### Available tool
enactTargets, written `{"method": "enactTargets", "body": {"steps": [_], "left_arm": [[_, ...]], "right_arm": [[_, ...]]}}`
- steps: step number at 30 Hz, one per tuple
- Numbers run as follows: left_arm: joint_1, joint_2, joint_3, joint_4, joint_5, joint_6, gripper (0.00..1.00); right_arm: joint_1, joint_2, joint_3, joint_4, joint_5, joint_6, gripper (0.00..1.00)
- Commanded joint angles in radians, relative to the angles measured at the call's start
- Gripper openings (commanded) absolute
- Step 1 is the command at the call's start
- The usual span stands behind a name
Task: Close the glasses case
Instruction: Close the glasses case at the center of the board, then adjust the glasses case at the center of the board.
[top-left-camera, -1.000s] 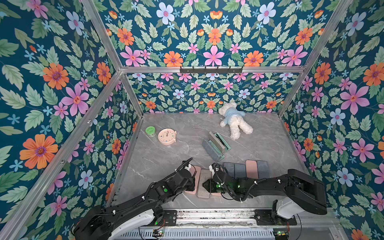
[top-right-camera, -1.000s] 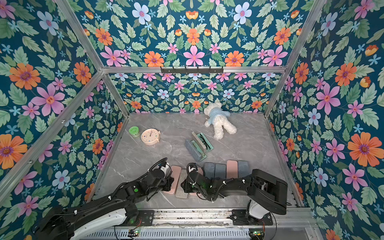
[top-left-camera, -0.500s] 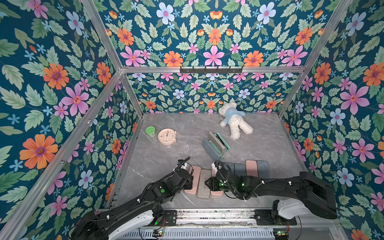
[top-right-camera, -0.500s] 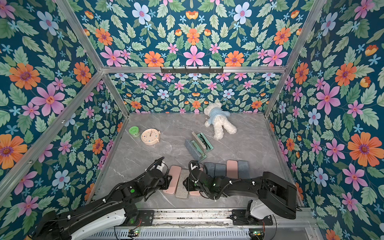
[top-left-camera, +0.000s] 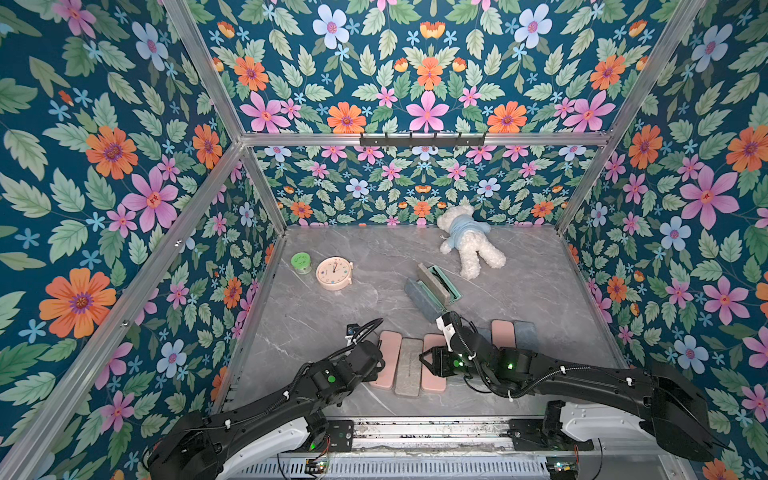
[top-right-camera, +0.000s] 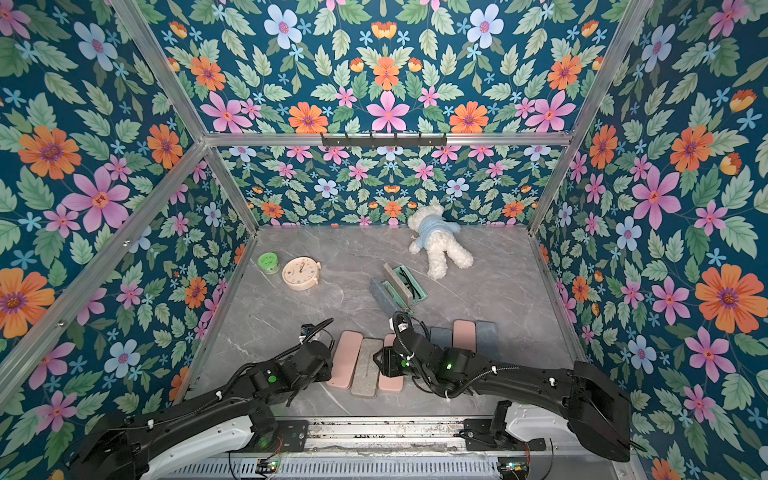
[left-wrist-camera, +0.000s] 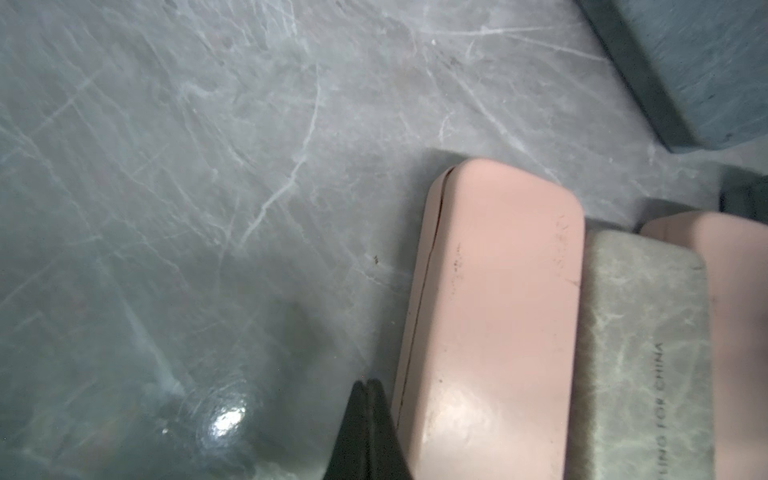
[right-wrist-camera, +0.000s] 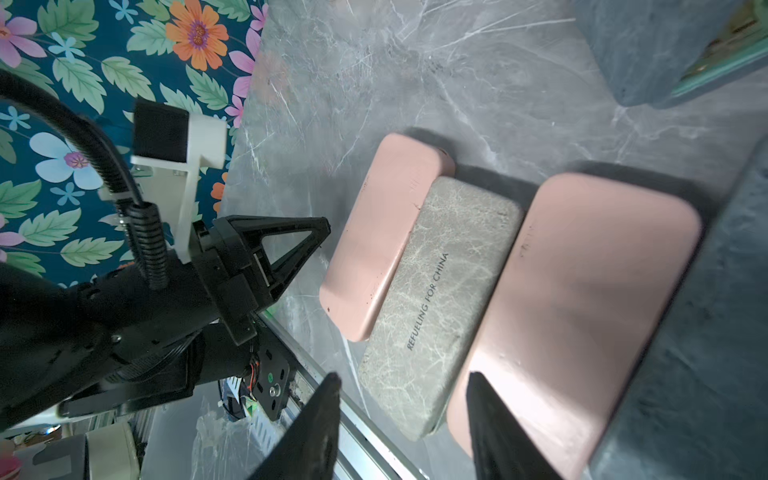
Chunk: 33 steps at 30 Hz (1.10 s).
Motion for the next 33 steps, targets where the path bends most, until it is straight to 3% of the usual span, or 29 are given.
{"method": "enactTargets", "body": {"steps": [1, 11, 20, 27, 33], "left_arm": [[0.000, 0.019, -0.023, 0.053, 0.041, -0.015, 0.00], [-0.040, 0.036, -0.074, 0.194, 0.139, -0.034, 0.00], [-0.100, 0.111, -0.072, 0.282, 0.139, -0.058, 0.00], [-0.103, 0.098, -0.008, 0.156, 0.049, -0.046, 0.01], [-0.099, 0.005, 0.062, 0.003, -0.047, -0.039, 0.24]], "right_arm": [[-0.006, -0.010, -0.003, -0.041, 0.009, -0.007, 0.51], [-0.096, -0.027, -0.029, -0.043, -0.074, -0.006, 0.52], [-0.200, -0.049, -0.021, -0.087, -0.145, -0.043, 0.52], [-0.322, 0.002, 0.141, -0.232, -0.194, -0.160, 0.53], [-0.437, 0.149, 0.275, -0.267, -0.296, -0.256, 0.53]]}}
